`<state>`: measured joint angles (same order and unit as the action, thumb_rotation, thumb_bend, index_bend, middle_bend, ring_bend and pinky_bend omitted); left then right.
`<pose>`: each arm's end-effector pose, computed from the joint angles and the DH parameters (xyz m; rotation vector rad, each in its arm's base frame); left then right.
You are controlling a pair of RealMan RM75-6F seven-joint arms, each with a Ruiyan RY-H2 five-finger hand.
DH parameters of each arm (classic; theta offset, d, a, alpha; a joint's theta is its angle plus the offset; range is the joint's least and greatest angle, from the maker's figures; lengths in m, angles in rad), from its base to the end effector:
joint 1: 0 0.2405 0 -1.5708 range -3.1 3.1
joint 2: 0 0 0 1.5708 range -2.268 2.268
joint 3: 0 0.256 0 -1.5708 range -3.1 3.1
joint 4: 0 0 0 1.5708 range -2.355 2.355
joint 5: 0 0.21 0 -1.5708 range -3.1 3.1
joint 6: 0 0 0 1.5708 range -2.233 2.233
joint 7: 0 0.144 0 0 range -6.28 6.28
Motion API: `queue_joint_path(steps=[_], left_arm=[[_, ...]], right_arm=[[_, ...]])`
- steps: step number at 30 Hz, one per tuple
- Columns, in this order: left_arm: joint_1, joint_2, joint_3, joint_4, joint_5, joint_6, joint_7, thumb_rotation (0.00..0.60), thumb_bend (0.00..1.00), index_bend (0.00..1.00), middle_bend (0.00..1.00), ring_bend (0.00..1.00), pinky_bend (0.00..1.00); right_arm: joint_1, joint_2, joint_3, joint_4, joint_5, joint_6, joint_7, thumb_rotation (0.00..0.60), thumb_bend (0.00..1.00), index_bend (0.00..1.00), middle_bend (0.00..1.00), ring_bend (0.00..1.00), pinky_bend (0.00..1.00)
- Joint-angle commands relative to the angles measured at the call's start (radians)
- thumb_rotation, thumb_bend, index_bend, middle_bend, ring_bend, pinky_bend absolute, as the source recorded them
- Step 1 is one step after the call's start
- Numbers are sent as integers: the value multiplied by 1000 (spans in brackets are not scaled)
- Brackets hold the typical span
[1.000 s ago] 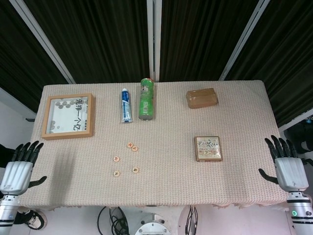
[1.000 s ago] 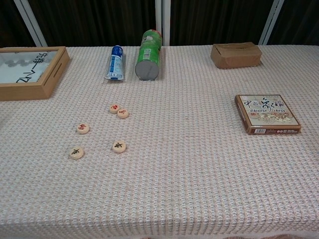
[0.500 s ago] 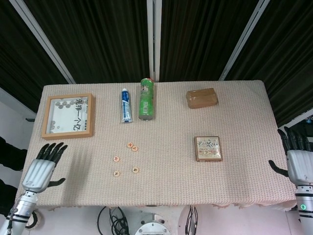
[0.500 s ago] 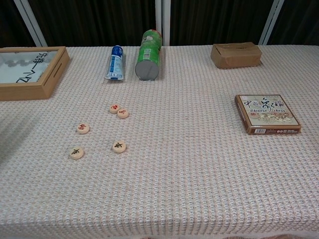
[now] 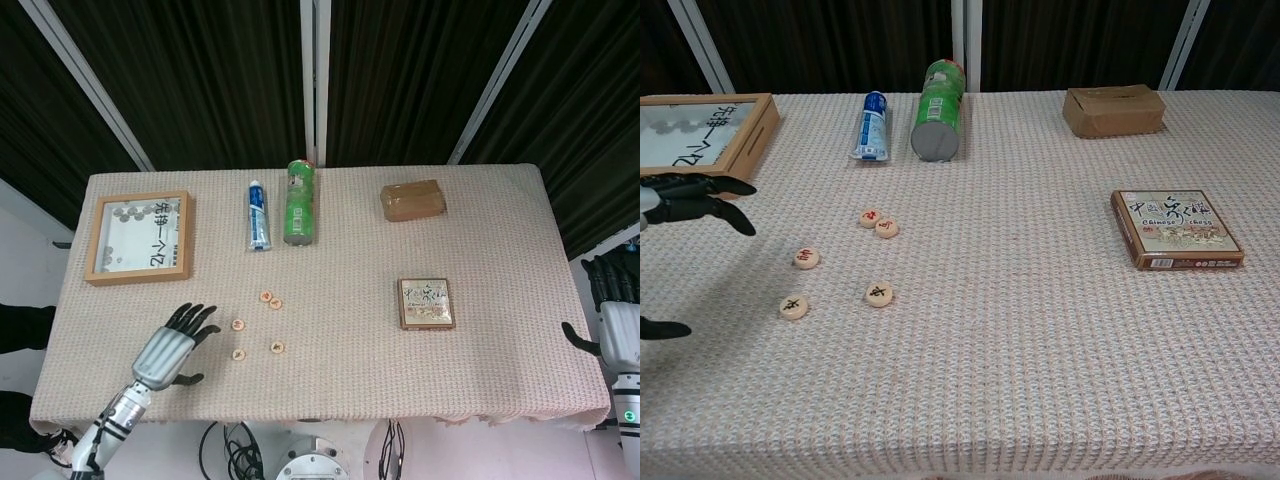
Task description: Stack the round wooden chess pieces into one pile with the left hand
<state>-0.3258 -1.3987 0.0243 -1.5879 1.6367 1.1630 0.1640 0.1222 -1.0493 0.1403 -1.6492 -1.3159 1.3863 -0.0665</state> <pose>-0.2302 0.2101 0.0160 -1.9290 -0.9530 -0.9625 -0.3217 -0.2098 0.1884 1.2817 -0.8998 0.7901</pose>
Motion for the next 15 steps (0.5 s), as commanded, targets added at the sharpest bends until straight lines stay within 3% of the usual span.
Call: queue_joint_path(steps=[1,15], left_arm=[[-28,-51,3,61,28,-7,-50,600,52,282,18,0,0],[-97,-130,0,136,6,-64,-94,600,223,360,18,0,0]], right_arm=[[5,7,-3,4,-2,-16,20,600,176,0,0,0,0],[13,24,-5,-12,28,-51,13,600,176,0,0,0,0]])
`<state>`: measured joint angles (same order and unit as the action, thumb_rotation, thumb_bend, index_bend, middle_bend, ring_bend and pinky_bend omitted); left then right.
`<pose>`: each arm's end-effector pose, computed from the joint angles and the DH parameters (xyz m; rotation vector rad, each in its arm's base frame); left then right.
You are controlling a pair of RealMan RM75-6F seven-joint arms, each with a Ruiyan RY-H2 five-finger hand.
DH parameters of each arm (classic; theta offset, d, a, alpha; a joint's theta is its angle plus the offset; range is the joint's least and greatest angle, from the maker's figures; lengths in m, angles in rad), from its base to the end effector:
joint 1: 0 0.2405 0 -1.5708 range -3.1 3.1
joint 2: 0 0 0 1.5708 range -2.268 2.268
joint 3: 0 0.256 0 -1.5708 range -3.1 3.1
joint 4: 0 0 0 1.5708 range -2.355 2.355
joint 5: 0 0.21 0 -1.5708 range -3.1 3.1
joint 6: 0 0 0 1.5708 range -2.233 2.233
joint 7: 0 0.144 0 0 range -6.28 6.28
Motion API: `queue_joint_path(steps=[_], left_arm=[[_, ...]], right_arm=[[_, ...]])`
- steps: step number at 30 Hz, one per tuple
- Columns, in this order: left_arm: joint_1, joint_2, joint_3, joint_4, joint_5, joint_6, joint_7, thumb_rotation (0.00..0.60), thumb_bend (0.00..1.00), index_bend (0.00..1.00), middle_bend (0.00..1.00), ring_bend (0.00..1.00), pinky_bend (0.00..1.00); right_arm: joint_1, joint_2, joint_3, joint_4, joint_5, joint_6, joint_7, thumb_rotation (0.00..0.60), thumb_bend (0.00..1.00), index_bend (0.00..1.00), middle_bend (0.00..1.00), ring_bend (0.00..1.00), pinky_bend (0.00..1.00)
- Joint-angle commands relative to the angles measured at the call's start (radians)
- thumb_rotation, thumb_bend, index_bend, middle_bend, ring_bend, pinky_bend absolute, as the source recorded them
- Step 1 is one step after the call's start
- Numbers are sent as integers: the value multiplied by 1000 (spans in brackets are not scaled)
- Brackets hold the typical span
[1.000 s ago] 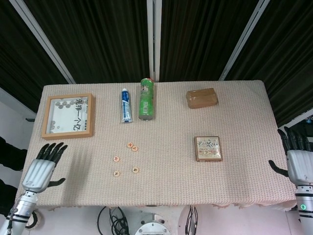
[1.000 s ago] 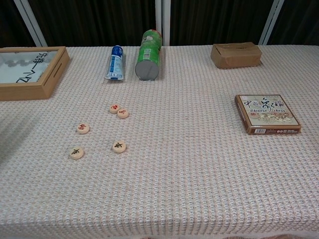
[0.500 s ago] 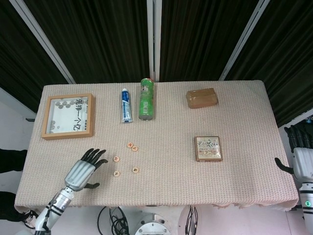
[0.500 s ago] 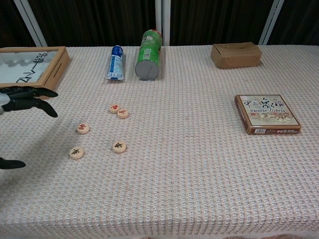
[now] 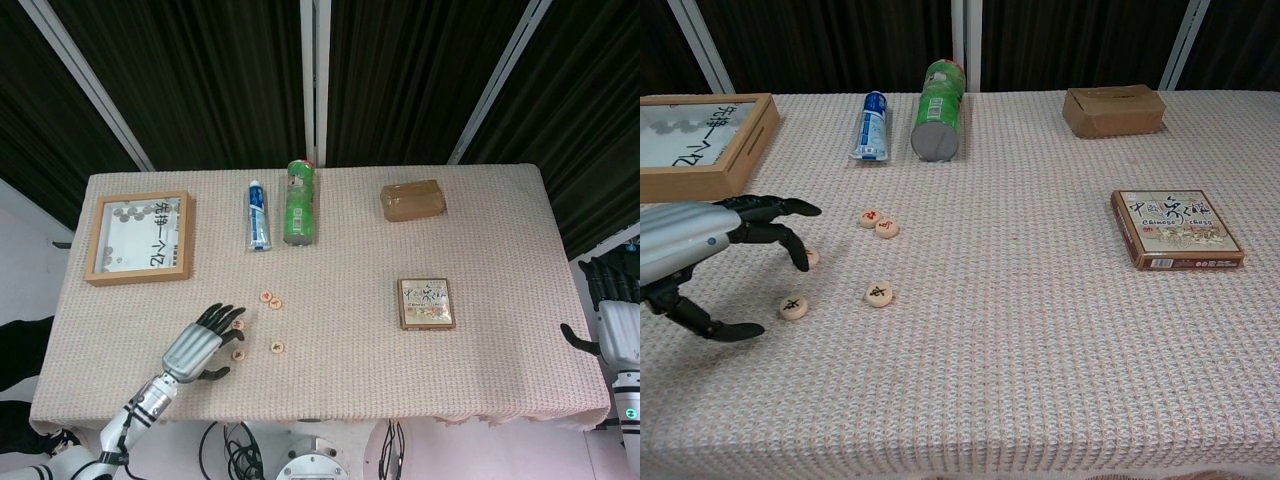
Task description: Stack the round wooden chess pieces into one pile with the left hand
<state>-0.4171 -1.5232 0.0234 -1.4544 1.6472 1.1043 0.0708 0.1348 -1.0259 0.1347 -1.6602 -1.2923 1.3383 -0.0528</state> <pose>-0.2167 0.2292 -0.0229 -2.0164 -0.9828 -1.0156 -0.3244 -0.2120 0.1891 1.2947 -0.9432 0.7627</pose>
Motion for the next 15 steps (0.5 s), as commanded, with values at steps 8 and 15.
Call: queue_joint_path(steps=[8,15], left_arm=[[-23,-25,4,16,-25,-20,-6,600,233,385,18,0,0],[-27,-40,11,49,-42,-20,-9,600,246,428,20,0,0]], right_arm=[[1,9,4,-5,18,-7,4,600,176,0,0,0,0],[1,9,5,8,21,-12,29,600,176,0,0,0,0]])
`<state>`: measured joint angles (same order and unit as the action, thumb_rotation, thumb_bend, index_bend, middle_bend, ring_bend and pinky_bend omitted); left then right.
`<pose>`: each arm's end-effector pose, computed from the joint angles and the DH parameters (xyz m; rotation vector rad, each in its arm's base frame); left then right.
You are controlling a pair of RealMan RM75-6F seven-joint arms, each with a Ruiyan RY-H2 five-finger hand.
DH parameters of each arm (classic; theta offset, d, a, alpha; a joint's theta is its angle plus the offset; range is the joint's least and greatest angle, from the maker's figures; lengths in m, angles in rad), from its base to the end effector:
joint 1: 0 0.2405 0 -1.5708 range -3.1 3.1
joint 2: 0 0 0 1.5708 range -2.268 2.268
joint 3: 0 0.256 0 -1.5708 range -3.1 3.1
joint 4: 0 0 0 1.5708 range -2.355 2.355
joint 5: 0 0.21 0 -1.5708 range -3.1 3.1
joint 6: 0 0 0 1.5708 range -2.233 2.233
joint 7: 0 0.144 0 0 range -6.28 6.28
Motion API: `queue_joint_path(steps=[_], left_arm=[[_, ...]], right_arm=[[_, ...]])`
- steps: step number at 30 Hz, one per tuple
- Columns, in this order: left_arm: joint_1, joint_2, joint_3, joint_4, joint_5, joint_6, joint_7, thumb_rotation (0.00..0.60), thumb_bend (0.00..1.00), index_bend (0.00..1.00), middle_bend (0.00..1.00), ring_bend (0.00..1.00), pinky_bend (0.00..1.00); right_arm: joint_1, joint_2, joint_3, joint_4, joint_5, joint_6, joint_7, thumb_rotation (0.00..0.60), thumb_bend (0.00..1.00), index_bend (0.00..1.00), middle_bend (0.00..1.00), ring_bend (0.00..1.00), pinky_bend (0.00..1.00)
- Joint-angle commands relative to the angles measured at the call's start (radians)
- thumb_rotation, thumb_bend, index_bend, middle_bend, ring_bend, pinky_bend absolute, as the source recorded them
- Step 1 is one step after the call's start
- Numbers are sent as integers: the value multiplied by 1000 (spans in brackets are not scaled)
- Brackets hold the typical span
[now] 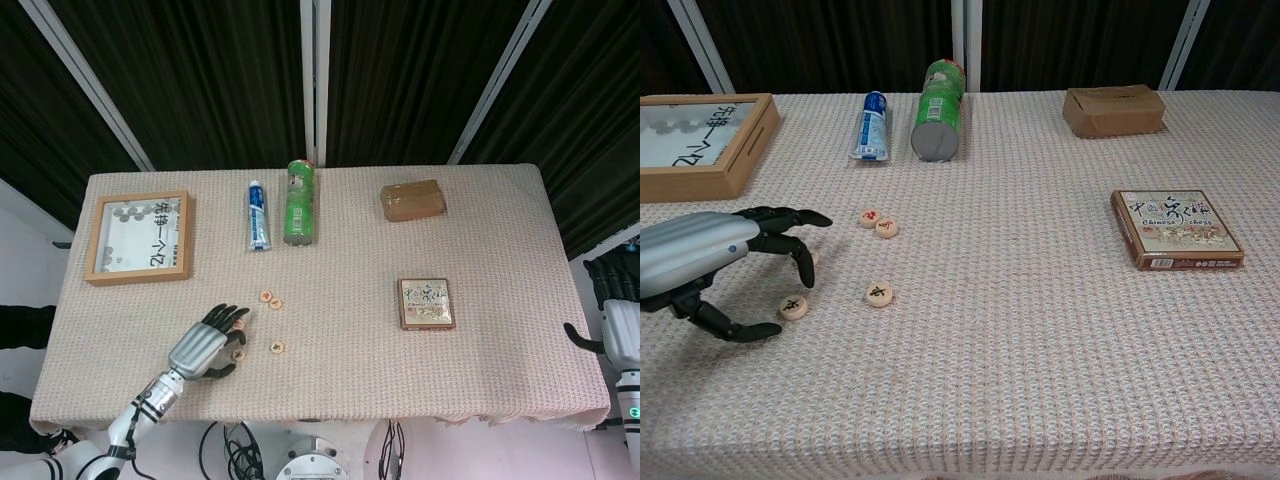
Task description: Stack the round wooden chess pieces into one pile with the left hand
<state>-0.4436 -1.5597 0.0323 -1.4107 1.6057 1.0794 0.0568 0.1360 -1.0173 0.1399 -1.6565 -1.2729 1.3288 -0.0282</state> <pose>-0.2195 0.2349 -0.0353 -2.0224 -1.0176 -0.9855 -0.3277 -0.2132 0.1932 1.2720 -0.9627 0.7660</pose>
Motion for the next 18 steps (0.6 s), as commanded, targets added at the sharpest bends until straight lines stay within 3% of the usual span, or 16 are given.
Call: queue_joint_path(steps=[1,18], left_arm=[[0,-5,3,8,1,8,8,600,246,435,20,0,0],[-16,-21,12,22,-7,15,4,600,251,460,25,0,0]], right_arm=[[0,-1,0,7,4,-3,6,600,176,0,0,0,0],[-2,-7,-4,23,20,-15,10,600,177,0,0,0,0]])
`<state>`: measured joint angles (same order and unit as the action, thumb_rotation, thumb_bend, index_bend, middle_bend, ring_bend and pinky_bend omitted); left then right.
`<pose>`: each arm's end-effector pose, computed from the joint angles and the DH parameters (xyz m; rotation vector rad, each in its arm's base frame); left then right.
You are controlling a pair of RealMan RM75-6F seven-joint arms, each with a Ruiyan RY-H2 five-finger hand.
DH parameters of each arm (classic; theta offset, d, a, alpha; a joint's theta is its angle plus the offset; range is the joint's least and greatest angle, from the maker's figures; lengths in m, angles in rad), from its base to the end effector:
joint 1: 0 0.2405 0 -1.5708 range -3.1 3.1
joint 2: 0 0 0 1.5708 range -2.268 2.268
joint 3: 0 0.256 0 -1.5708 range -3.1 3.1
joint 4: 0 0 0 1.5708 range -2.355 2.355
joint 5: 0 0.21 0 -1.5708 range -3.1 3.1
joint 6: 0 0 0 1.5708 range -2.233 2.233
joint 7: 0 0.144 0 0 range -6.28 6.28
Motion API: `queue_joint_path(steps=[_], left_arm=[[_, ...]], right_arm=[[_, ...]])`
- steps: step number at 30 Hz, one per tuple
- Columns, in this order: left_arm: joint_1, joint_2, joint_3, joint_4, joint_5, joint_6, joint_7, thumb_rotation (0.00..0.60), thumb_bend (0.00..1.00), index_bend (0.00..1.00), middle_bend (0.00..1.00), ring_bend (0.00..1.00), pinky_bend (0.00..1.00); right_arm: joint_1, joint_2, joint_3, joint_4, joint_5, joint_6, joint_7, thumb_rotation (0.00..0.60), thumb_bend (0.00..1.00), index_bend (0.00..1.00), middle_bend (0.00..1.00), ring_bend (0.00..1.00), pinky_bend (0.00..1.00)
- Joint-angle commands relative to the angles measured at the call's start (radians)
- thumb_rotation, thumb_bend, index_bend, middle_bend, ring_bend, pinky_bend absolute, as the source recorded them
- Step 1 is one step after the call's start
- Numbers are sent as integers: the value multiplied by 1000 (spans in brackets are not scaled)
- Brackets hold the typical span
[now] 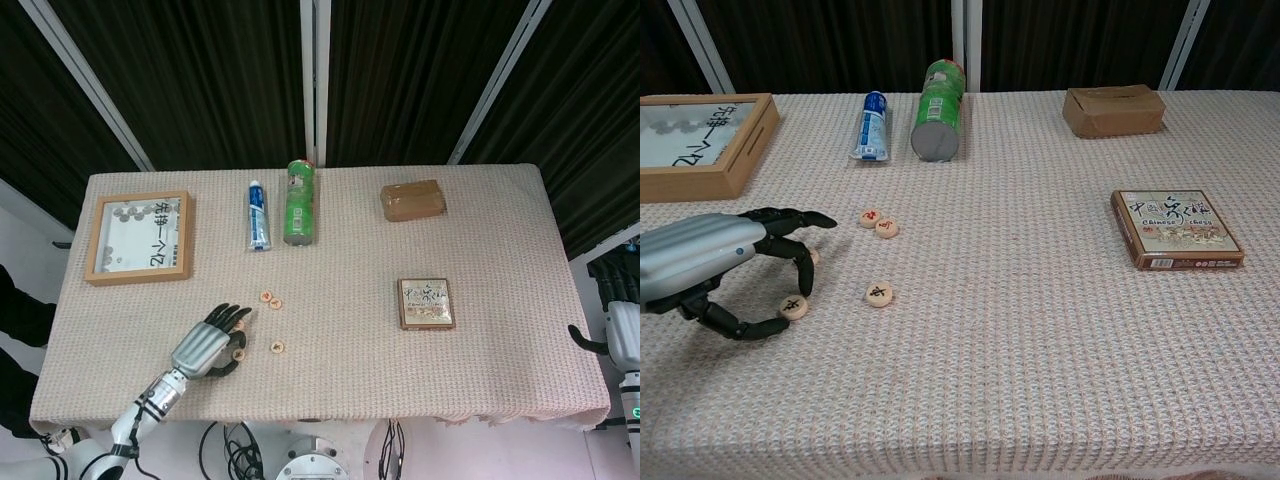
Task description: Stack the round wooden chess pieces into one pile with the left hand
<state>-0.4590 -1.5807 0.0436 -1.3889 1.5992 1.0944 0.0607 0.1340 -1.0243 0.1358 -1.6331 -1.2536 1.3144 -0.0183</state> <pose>-0.2172 0.2367 -0.0399 -2.0282 -0.9997 -0.9930 -0.3362 -0.2116 0.1929 1.2575 -0.9804 0.7420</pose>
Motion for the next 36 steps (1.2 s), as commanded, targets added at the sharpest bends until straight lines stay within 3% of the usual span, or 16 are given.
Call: queue_joint_path(steps=[1,13,22,36], left_arm=[[-2,0,1,0,-2,0,0,600,253,462,25,0,0],[-8,-4,4,5,-21,-9,-1,600,308,488,29,0,0],[-7,53,-18,-62,-20,38,21,600,310,499,37,0,0],[-89,60,-95,-46,-126,-80,8,600,336,494,42,0,0]], right_arm=[[0,0,0,0,1,-1,-1,600,177,0,0,0,0],[-1,0,0,4,0,1,9,600,188,0,0,0,0],[-3,0,0,13,-3,0,26,600,195,0,0,0,0],[2,19,7,-18,-7,3,11,600,198,0,0,0,0]])
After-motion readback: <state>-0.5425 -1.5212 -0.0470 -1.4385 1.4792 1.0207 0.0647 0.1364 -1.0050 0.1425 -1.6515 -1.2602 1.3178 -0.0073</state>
